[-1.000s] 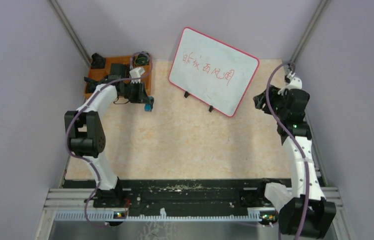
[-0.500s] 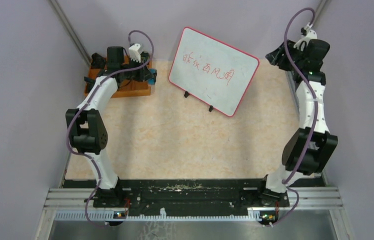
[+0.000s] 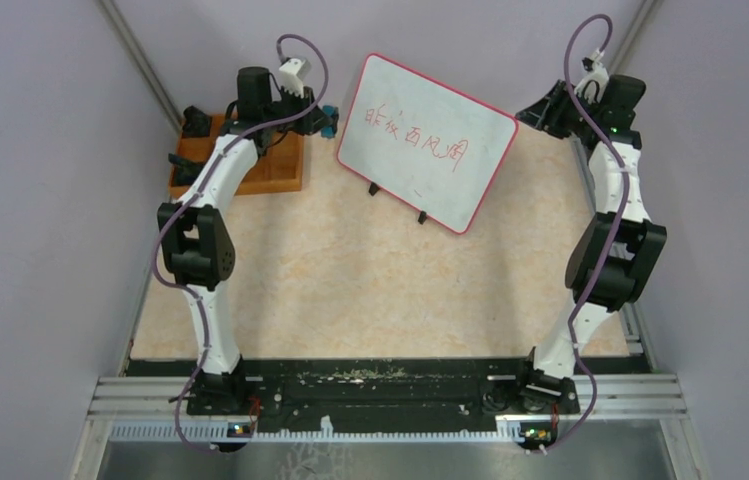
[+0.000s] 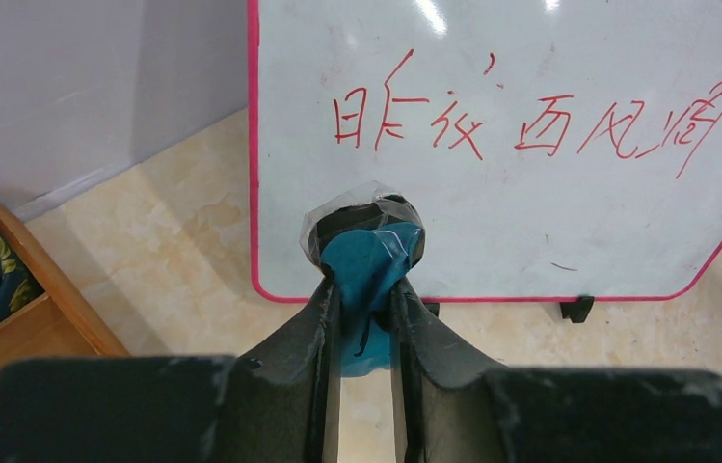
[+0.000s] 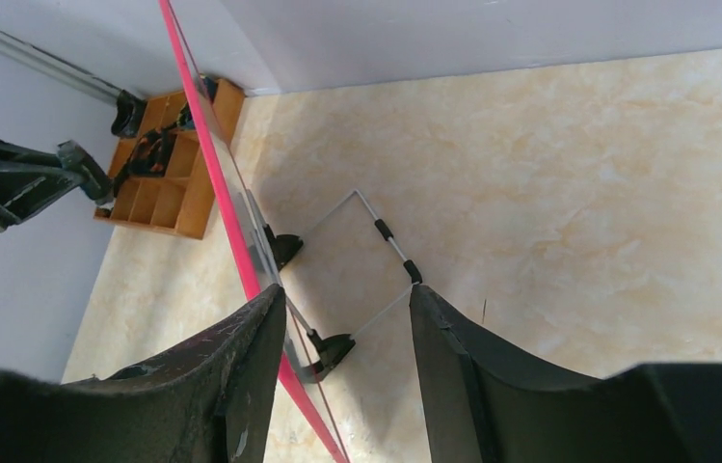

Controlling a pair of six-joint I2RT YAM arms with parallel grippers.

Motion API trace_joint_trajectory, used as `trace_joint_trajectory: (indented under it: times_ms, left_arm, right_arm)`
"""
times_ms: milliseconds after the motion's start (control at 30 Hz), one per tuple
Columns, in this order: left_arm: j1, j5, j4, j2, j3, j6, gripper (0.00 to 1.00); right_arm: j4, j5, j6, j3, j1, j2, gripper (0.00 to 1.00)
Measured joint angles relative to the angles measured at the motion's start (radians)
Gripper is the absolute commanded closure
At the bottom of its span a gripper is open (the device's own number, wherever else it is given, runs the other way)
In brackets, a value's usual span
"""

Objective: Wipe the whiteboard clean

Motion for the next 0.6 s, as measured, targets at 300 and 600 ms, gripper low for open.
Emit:
trace_joint_trajectory:
  times_ms: [300,600]
  left_arm:
    - [-0.028,-0.003,0.011,0.064,0.045,-0.037,1.0]
    - [-0.066,-0.008,0.011,0.087,0.085,-0.04,1.0]
  right_arm:
    - [0.009,-0.011,-0.007,-0.013,0.0,-0.014,0.49]
    - [0.013,-0.023,-0.01,-0.031,0.027,-0.059,0.51]
